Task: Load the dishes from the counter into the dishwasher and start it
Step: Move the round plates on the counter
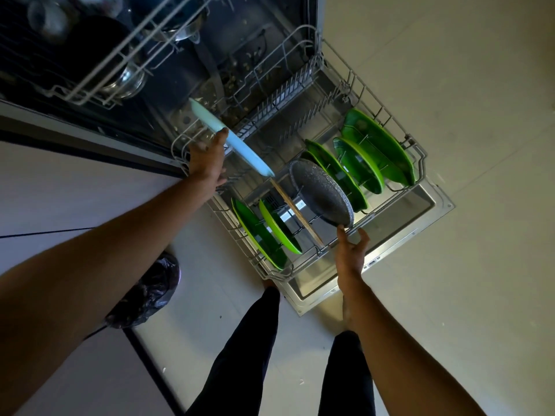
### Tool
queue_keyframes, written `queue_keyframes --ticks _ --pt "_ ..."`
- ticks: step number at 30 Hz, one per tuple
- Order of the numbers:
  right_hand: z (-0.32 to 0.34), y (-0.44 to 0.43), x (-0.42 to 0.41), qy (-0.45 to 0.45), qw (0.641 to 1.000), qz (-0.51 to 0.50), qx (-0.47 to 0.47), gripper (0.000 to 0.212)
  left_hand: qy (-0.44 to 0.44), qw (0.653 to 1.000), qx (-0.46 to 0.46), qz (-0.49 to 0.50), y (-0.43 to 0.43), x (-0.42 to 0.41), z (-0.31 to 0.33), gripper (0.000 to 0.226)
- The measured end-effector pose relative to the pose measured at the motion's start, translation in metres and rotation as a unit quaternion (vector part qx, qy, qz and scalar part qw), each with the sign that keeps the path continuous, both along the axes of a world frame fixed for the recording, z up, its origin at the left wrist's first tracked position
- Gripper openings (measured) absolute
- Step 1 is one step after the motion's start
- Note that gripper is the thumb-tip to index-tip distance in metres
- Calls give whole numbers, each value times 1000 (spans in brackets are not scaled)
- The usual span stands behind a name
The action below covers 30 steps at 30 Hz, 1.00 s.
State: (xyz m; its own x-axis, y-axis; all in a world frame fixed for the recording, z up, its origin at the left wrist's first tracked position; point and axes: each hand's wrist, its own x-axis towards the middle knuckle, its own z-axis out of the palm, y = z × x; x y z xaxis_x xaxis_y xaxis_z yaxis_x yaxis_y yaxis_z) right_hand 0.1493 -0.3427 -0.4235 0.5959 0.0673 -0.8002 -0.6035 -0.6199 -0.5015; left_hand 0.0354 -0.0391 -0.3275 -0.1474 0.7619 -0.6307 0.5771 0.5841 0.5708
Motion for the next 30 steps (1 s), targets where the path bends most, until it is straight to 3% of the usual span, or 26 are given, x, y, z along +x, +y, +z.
queue_keyframes --ticks 3,5,7,13,19,24,30 --pt "10 -10 5 -24 990 126 -62 46 65 989 49 -120 -29 -24 4 63" --pt "22 -18 5 -36 970 226 -83 49 132 960 46 -244 -54 -42 8 50" --pt "35 -24 5 -46 949 300 -87 44 169 939 22 -298 -84 -63 9 33" --pt "83 -21 -8 -51 908 416 -28 27 191 950 -42 -244 -189 -120 28 28" --pt "166 6 -41 -87 837 540 36 24 191 960 -15 -205 -255 -164 90 20" --pt "237 40 -112 -156 751 636 86 22 192 976 38 -100 -283 -238 169 9" --pt "315 75 -256 -208 632 731 153 18 208 966 150 25 -313 -378 260 11"
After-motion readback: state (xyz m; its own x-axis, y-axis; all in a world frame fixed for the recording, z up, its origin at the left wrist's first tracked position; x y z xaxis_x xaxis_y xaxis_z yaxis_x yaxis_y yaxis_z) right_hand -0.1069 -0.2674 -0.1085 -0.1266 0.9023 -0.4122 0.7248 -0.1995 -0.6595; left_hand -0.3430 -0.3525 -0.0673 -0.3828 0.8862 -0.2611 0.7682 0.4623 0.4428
